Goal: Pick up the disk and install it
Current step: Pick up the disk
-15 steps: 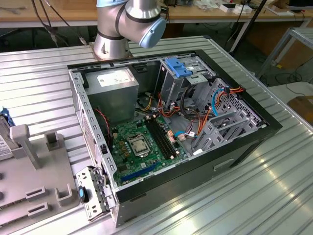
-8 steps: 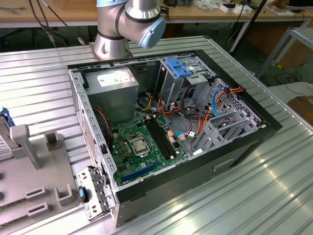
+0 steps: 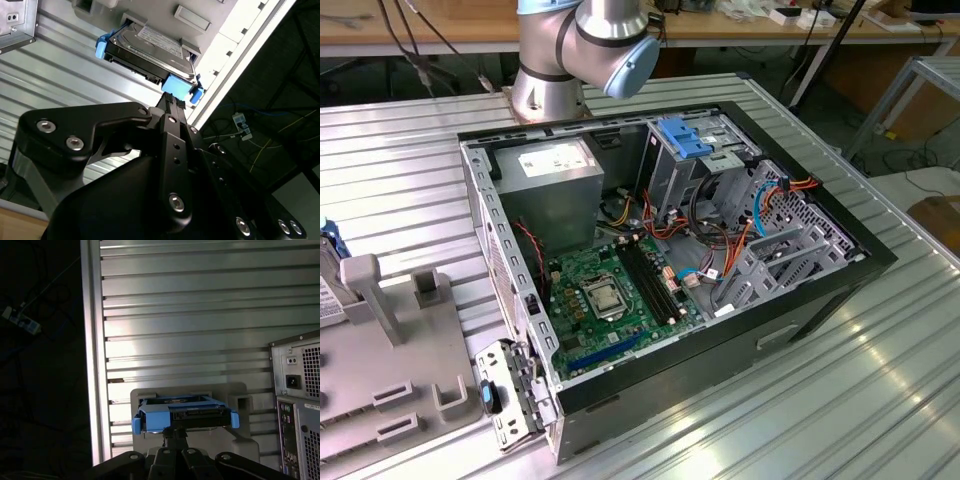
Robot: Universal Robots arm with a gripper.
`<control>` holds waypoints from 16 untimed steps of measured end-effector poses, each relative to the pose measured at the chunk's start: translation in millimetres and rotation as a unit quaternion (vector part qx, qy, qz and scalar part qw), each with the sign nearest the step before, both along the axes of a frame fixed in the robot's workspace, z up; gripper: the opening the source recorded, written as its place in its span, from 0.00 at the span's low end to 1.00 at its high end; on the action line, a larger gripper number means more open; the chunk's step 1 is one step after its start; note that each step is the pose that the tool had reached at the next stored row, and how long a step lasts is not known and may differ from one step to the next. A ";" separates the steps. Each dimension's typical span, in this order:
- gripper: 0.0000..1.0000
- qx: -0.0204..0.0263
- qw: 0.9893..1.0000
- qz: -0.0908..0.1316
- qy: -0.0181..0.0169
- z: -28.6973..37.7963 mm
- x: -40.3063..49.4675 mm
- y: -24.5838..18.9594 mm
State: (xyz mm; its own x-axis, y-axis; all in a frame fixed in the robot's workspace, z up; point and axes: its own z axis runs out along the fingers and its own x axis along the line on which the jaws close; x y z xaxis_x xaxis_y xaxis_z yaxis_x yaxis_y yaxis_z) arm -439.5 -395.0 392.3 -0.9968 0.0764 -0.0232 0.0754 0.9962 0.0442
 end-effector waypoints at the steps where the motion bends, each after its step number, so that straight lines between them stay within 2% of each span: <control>1: 0.11 0.000 1.000 0.000 0.000 0.0 0.0 0.0; 7: 0.11 0.000 1.000 0.023 0.000 -0.1 -0.1 -0.2; 9: 0.11 0.000 0.999 0.043 0.000 0.0 -0.1 -0.2; 11: 0.11 0.000 0.997 0.073 0.000 -0.1 -0.1 -0.2; 13: 0.11 0.000 0.996 0.089 0.000 -0.1 -0.1 -0.2; 16: 0.11 0.000 0.993 0.120 0.000 -0.1 0.0 -0.2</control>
